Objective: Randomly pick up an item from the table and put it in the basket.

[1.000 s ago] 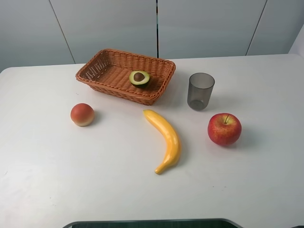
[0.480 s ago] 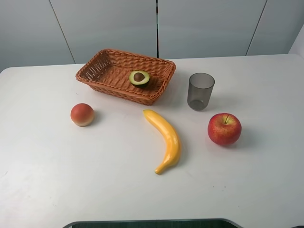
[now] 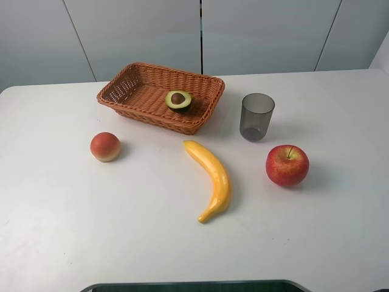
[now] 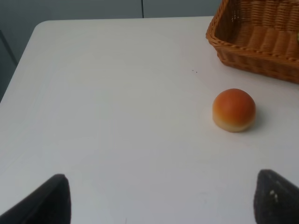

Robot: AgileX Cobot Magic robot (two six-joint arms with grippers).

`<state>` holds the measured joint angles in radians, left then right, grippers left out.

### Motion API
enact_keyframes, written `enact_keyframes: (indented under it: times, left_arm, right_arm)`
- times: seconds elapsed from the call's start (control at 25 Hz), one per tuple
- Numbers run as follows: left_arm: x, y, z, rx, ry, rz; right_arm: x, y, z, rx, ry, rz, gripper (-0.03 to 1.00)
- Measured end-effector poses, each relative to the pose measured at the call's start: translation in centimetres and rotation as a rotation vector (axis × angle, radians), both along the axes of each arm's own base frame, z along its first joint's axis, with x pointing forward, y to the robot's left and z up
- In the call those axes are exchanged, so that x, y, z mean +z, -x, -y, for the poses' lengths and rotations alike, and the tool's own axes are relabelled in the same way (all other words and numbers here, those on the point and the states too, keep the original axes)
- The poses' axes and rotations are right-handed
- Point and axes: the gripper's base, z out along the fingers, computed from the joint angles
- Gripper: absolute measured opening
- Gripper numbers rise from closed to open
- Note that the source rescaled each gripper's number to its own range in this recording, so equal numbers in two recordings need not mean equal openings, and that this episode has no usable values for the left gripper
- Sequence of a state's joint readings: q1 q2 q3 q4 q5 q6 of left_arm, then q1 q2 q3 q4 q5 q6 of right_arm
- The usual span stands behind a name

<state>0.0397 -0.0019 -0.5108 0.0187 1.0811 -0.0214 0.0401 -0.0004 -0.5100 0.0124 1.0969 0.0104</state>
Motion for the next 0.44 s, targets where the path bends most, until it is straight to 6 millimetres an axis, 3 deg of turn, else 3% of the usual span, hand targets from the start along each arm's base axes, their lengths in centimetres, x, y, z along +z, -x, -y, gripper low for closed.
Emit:
enact_keyframes:
  times: [0.44]
  left_arm:
    - [0.00,0.00,0.00,0.000,0.000,0.000]
  right_arm:
    - [0.00,0.00,0.00,0.000,0.000,0.000,1.00]
